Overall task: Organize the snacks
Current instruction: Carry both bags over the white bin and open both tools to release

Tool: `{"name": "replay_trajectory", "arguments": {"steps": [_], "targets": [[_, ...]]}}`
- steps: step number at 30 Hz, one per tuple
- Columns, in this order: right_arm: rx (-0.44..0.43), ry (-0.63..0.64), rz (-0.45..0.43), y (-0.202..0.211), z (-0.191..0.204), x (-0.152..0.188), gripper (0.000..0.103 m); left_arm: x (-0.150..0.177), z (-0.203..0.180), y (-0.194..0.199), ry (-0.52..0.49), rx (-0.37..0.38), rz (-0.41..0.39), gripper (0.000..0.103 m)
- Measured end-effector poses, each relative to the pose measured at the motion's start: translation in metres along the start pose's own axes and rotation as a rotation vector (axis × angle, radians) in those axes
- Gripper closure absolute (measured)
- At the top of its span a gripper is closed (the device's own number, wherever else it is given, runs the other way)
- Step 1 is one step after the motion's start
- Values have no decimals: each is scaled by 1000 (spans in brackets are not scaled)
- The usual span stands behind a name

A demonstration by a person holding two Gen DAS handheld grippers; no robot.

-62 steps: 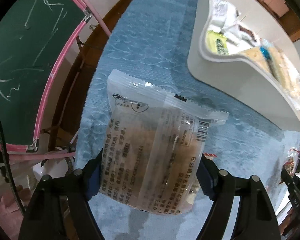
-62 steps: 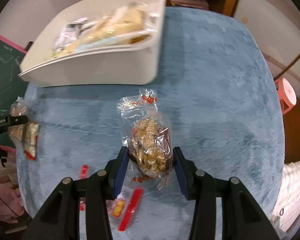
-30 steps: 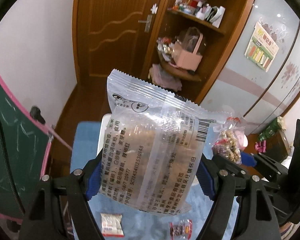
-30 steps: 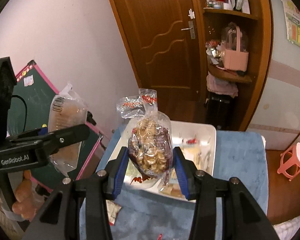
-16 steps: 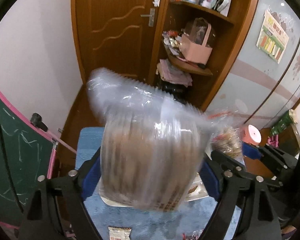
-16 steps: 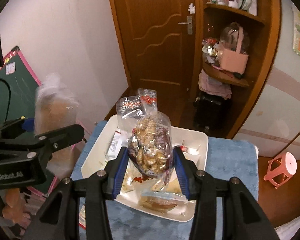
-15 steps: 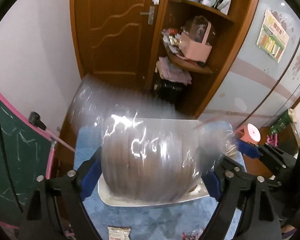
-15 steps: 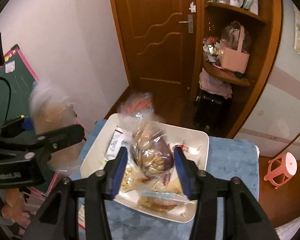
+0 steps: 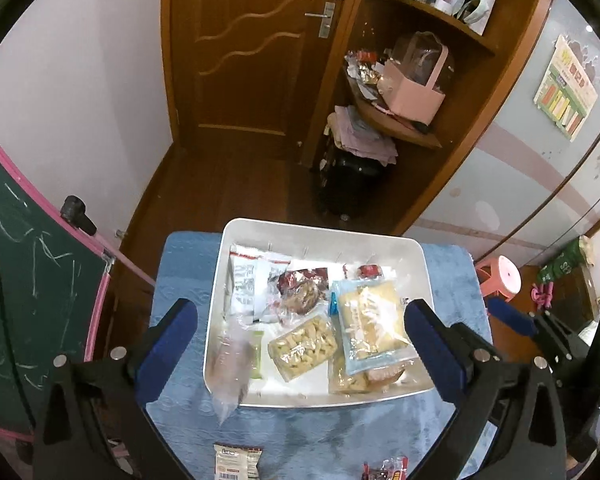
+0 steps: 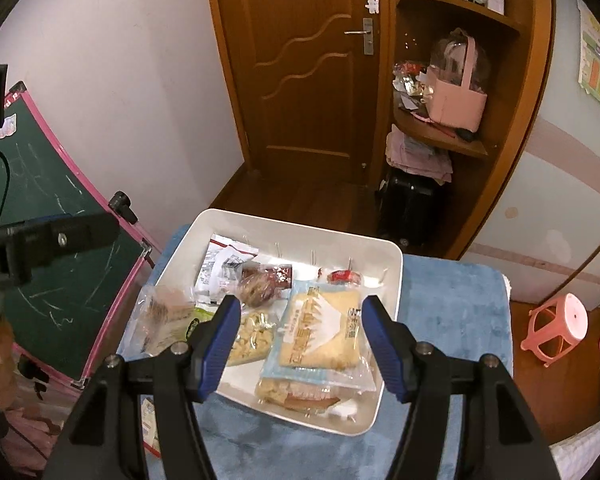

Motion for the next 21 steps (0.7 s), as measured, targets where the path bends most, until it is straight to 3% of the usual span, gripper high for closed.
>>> {"name": "replay_trajectory", "arguments": {"steps": [12,21], "targets": [[-27,4,10,17,11,24,39,19,-5,15,-30,8,-7,0],[-33,-2,26,29,22,59,39,54,-9,22,-91,-1,2,0]]}}
Point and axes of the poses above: each gripper's, at about its wrist camera, not at the fingertips, and y roughly against the way its jaws point, z to its left, x to its underside, the point moved 5 cm from there along -y, roughly the way its jaws point, and after that the axes turned 6 degrees about z, right-handed, at the moved point
